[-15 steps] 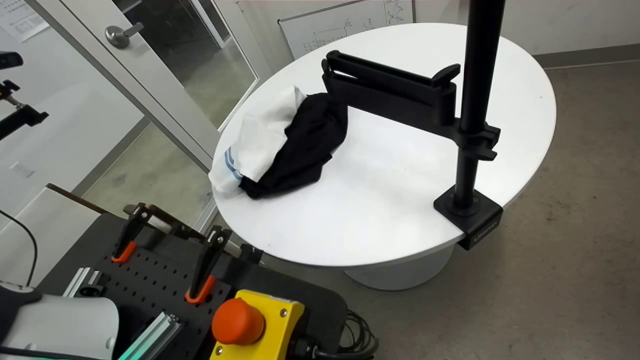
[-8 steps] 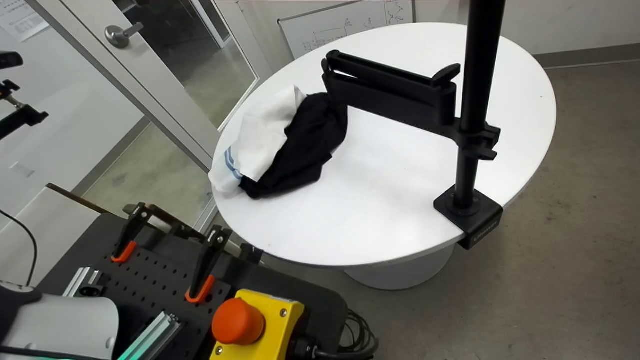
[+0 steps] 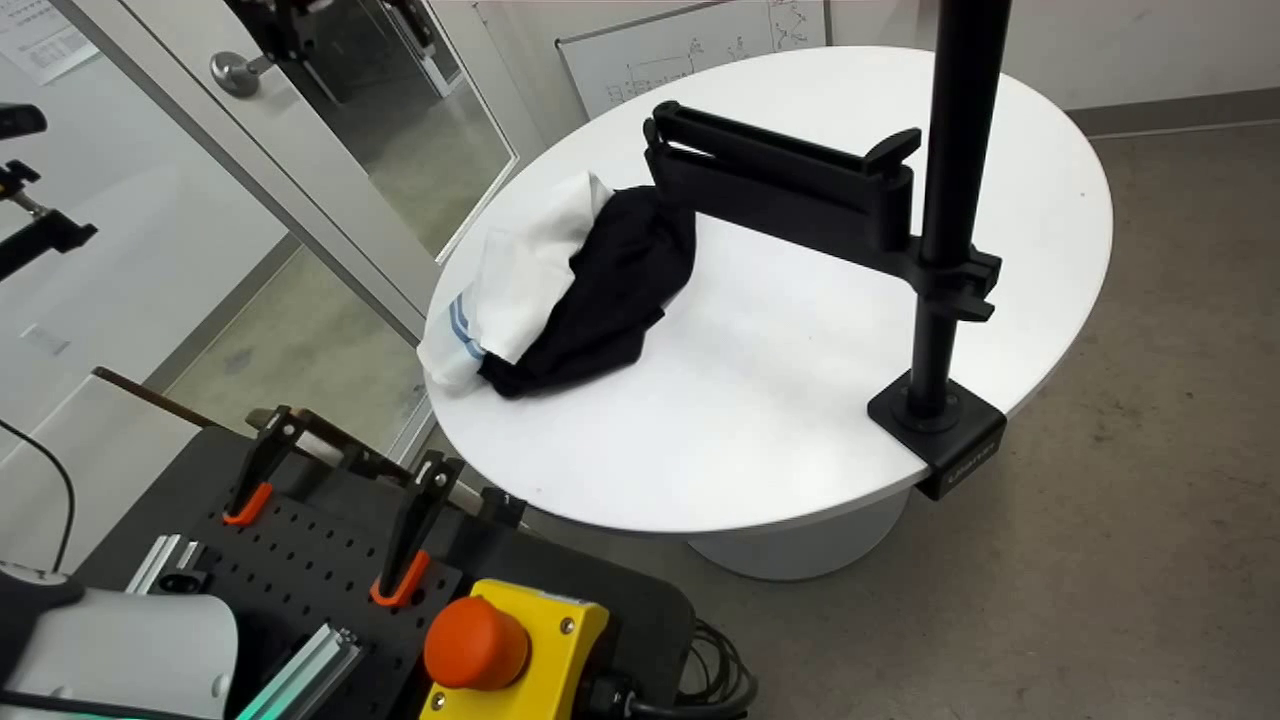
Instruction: Hang and unhang the white cloth from the stand then hang up the black cloth
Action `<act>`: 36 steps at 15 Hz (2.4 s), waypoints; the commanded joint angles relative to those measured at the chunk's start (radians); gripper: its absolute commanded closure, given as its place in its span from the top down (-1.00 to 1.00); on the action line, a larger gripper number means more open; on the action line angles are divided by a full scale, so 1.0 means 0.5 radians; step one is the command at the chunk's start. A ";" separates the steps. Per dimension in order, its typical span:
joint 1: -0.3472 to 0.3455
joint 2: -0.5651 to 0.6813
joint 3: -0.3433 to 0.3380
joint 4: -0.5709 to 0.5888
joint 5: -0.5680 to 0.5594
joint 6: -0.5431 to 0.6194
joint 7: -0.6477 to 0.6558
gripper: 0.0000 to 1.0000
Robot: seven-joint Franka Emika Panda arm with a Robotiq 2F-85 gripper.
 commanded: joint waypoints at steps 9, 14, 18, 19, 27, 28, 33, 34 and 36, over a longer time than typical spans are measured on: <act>0.099 0.779 -0.089 0.328 -0.490 0.478 0.515 1.00; 0.176 1.025 -0.120 0.558 -0.350 0.472 0.726 1.00; 0.229 1.160 -0.141 0.742 -0.192 0.490 0.936 1.00; 0.256 1.192 -0.167 0.788 -0.196 0.486 0.986 1.00; 0.376 1.481 -0.357 1.085 -0.223 0.418 1.190 1.00; 0.382 1.508 -0.363 1.114 -0.217 0.410 1.193 1.00; 0.408 1.602 -0.379 1.216 -0.203 0.375 1.203 1.00; 0.407 1.620 -0.376 1.227 -0.195 0.360 1.200 1.00; 0.403 1.647 -0.370 1.248 -0.180 0.324 1.192 0.57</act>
